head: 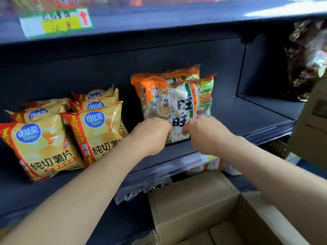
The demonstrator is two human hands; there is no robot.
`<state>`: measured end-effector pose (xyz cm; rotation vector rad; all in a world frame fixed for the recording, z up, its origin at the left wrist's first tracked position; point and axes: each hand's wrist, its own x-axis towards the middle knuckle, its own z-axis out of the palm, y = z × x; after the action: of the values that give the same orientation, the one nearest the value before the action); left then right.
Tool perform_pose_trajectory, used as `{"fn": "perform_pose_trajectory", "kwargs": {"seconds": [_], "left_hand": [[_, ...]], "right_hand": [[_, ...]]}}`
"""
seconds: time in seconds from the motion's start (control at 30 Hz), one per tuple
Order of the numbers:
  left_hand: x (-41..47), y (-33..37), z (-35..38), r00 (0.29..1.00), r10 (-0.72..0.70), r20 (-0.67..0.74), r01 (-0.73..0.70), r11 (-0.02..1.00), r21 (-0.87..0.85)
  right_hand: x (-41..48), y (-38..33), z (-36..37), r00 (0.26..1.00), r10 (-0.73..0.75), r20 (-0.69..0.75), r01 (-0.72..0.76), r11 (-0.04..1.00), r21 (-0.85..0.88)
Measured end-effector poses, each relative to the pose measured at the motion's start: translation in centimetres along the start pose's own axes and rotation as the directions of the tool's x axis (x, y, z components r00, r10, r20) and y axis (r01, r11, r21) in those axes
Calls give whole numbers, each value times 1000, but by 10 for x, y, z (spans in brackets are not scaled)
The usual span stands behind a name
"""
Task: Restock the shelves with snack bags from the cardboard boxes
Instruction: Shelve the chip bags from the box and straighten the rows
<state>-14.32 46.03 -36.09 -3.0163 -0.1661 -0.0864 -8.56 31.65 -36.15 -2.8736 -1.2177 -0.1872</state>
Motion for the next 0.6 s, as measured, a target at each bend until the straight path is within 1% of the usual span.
{"fn": "perform_pose_trajectory", "kwargs": {"seconds": [0.1,0.27,0.43,0.5,0.6], "left_hand": [[4,5,-38,997,30,69,-28,999,-27],[-4,18,-112,992,49,120,-44,998,-41],[-28,32,-198,976,91,195,-72,992,-104],[-36,33,-240,977,82,197,-64,994,-92],[-48,27,-307,981,38,192,-29,998,-49]], "right_hand": [[2,11,-39,998,-16,61,17,1000,-19],[-7,24,-120,988,-31,154,31,1000,4],[-24,28,-207,972,-105,211,116,992,-42],[-27,30,-248,970,-111,216,125,991,-53],[-32,28,-311,971,-150,186,168,982,-85]]}}
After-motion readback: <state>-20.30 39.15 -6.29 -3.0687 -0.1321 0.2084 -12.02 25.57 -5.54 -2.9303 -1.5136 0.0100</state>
